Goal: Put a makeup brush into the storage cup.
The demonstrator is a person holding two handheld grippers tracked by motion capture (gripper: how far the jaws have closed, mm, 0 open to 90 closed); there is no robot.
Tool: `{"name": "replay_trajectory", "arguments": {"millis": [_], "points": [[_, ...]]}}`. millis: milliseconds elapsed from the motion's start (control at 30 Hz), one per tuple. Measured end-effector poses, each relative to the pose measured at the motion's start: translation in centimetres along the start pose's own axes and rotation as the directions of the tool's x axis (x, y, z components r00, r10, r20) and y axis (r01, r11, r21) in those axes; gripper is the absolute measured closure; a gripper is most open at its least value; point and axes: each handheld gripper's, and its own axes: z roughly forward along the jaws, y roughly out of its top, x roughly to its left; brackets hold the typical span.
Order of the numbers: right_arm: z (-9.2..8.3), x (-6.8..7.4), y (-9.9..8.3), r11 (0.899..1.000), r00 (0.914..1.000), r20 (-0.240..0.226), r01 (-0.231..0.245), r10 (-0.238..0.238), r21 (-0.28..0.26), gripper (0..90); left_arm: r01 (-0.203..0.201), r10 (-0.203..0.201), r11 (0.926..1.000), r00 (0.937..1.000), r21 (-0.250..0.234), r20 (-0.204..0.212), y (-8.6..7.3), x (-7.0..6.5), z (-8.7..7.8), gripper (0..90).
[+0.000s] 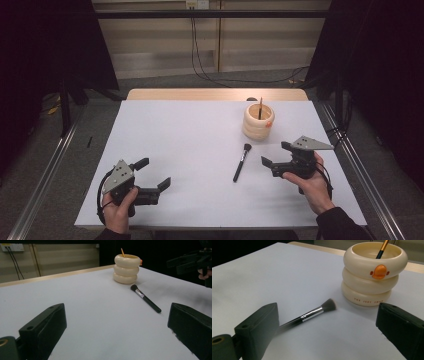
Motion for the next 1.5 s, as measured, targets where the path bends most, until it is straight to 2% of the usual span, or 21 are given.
{"name": "replay_trajectory", "arguments": {"millis": [367, 400, 600, 1000, 1300, 1500], "points": [[1.9, 0.0, 1.8, 1.0, 0.9999, 0.002, 0.013, -0.013, 0.027, 7.8, -0.007, 0.007, 0.9999, 1.0, 0.008, 0.005, 0.0, 0.1, 0.0, 2.0], [2.1, 0.0, 2.0, 0.999, 1.0, -0.004, -0.002, 0.002, 0.032, 7.4, -0.007, 0.007, 0.9999, 1.0, 0.008, 0.005, 0.0, 0.1, 0.0, 2.0], [2.9, -0.3, 2.7, 0.998, 0.9995, -0.025, -0.016, 0.018, 0.064, 9.7, -0.009, 0.009, 0.9999, 0.9999, 0.011, 0.011, 0.0, 0.2, 0.0, 2.0], [4.6, 0.0, 4.1, 0.993, 0.9983, -0.057, -0.001, 0.008, 0.115, 13.1, -0.011, 0.011, 0.9998, 0.9999, 0.014, 0.007, 0.0, 0.2, 0.1, 2.0], [5.9, 0.4, 4.1, 0.982, 0.9966, -0.082, 0.008, 0.008, 0.189, 17.1, -0.013, 0.013, 0.9998, 0.9999, 0.016, 0.008, 0.0, 0.2, 0.1, 2.0], [6.2, -0.2, 4.4, 0.974, 0.9961, -0.074, -0.032, 0.049, 0.223, 19.6, -0.016, 0.016, 0.9997, 0.9998, 0.018, 0.01, 0.0, 0.2, 0.1, 2.0]]}}
